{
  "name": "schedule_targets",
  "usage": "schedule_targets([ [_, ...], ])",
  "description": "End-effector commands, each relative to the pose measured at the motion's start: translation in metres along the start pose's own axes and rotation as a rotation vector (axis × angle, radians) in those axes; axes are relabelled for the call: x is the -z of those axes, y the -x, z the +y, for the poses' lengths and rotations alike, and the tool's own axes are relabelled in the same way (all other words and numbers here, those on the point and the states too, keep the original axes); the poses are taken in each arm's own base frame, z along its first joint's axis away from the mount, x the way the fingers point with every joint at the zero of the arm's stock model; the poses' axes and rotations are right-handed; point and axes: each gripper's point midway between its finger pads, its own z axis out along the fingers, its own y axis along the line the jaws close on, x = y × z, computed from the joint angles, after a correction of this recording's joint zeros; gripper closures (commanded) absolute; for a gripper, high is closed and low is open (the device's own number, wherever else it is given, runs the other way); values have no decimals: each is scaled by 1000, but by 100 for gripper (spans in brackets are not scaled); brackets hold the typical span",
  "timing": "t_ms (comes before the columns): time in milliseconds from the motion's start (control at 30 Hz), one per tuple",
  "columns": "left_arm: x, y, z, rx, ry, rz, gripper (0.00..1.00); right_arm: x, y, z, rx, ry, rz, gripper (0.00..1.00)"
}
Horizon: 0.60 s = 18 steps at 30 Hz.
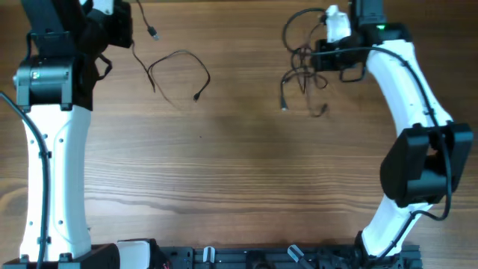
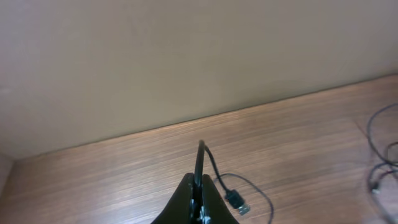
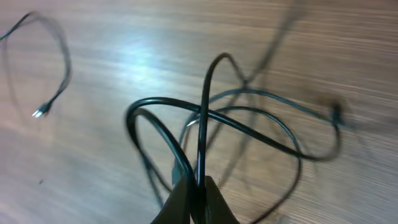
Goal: Untangle cables
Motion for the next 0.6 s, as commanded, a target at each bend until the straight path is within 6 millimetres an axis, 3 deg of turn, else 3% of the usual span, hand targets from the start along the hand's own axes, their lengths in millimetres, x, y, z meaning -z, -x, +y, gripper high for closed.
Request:
schedule_targets([
  [0, 9, 11, -16, -5, -38, -34, 96, 6, 3, 11, 3, 21, -20, 96],
  [133, 8, 13, -24, -14, -52, -35, 96, 8, 3, -1, -38, -21, -21, 96],
  [200, 8, 12, -25, -14, -54, -34, 96, 9, 2, -8, -53, -42, -17, 91],
  [233, 9, 12, -25, -14, -54, -34, 96, 10, 1, -9, -57, -42, -16, 83],
  [333, 9, 12, -26, -14, -56, -34, 96, 10, 2, -17, -78, -78, -19, 31],
  [367, 9, 13, -28, -16, -60, -35, 96, 11, 2, -20, -88, -97, -20, 21],
  [567, 9, 17, -57, -46, -121, -43, 96, 11, 3, -24, -102, -122, -26, 17],
])
